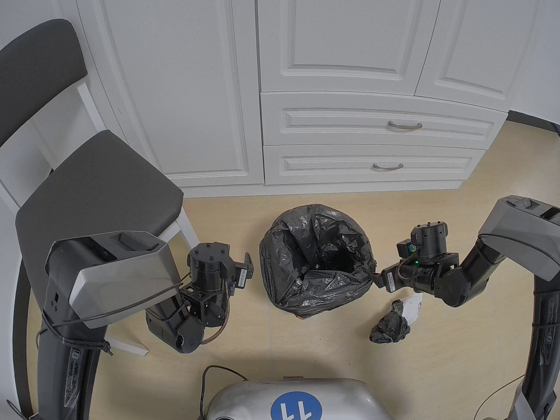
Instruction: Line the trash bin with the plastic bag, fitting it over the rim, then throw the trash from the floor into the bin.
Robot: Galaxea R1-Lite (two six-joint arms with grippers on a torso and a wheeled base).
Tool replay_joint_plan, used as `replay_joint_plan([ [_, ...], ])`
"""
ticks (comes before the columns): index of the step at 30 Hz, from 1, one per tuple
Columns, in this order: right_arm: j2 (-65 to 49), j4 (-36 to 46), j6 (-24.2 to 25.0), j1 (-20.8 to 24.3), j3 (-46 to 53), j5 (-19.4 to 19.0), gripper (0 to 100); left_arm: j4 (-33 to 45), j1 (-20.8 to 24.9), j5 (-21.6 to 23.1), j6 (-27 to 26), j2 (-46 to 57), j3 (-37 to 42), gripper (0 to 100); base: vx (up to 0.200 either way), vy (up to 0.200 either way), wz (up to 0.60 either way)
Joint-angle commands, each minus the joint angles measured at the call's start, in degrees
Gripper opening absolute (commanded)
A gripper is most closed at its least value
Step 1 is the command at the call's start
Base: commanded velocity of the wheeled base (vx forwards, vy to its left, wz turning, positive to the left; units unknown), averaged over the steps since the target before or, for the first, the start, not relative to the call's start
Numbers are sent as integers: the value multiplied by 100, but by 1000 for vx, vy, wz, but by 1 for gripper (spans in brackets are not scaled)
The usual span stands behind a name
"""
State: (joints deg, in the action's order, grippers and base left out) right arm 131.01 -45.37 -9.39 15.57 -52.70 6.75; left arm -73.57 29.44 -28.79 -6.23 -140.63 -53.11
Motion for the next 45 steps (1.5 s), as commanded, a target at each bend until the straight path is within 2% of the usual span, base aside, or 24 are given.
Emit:
replay_joint_plan([
  [1, 276, -7, -11, -10, -65, 1, 100, -35, 0, -3, -10, 1, 20, 100, 0, 0, 0],
  [12, 926, -112, 86, -247, -592, -16, 100, -43, 0, -3, -36, -8, 29, 100, 0, 0, 0],
  [15, 1119, -297, 271, -265, -803, -16, 100, -52, 0, -3, -36, -17, 29, 100, 0, 0, 0],
  [16, 1269, -490, 561, -265, -1023, -7, 100, -52, 0, -3, -36, -8, 29, 100, 0, 0, 0],
  [25, 1462, -499, 1510, -326, -1955, 81, 100, -52, -8, -3, -36, -35, -6, 100, 0, 0, 0],
  [31, 1647, -481, 1809, -361, -2447, 239, 100, -52, -8, -3, -36, -26, 12, 100, 0, 0, 0],
  [41, 1638, -543, 1800, -467, -2491, 239, 100, -70, -8, -3, -36, 9, 29, 100, 0, 0, 0],
  [45, 258, -420, 1712, -230, -1462, 239, 100, -175, -17, 5, -124, 18, 73, 100, 0, 0, 0],
])
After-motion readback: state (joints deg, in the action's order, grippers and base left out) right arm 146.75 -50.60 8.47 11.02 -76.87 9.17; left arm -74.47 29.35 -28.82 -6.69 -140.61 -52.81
